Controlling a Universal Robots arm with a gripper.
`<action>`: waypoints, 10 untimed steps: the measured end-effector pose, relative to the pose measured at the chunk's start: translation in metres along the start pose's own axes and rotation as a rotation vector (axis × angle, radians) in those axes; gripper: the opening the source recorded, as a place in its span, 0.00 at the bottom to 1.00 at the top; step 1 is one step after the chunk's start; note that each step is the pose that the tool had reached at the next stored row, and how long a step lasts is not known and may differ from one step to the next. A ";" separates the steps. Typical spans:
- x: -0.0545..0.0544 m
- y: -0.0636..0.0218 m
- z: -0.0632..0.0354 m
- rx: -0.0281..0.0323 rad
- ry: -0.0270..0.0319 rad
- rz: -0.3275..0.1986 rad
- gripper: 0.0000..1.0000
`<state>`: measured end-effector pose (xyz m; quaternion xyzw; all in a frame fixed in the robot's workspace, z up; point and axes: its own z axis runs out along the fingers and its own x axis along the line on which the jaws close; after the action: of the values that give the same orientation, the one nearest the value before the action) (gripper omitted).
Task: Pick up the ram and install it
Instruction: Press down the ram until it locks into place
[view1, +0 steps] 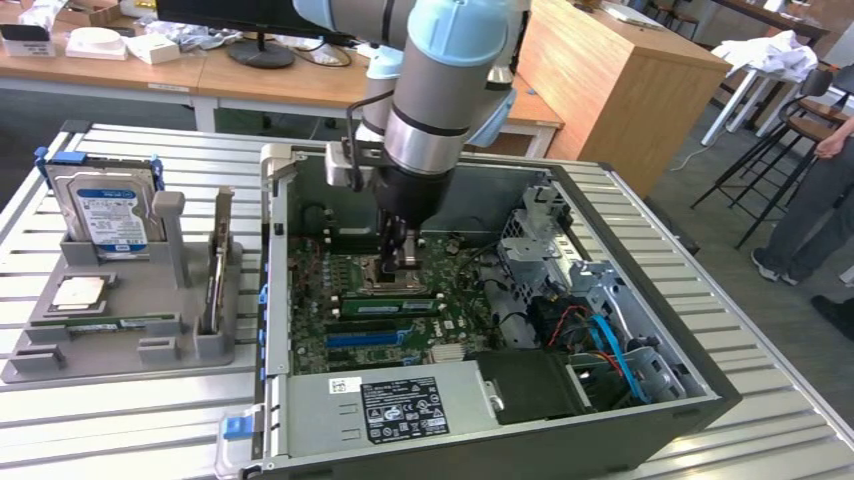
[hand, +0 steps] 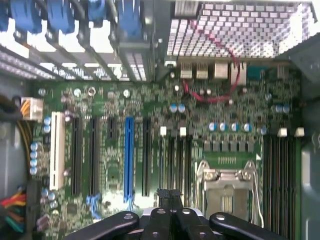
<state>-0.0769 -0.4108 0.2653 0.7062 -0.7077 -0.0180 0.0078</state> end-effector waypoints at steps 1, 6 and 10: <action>0.000 0.0025 0.0001 0.0000 0.0000 0.000 0.10; 0.000 0.0043 0.0002 -0.0001 0.0000 0.000 0.10; 0.000 0.0043 0.0006 0.0000 0.0000 0.000 0.10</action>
<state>-0.0812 -0.4109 0.2649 0.7062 -0.7078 -0.0180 0.0078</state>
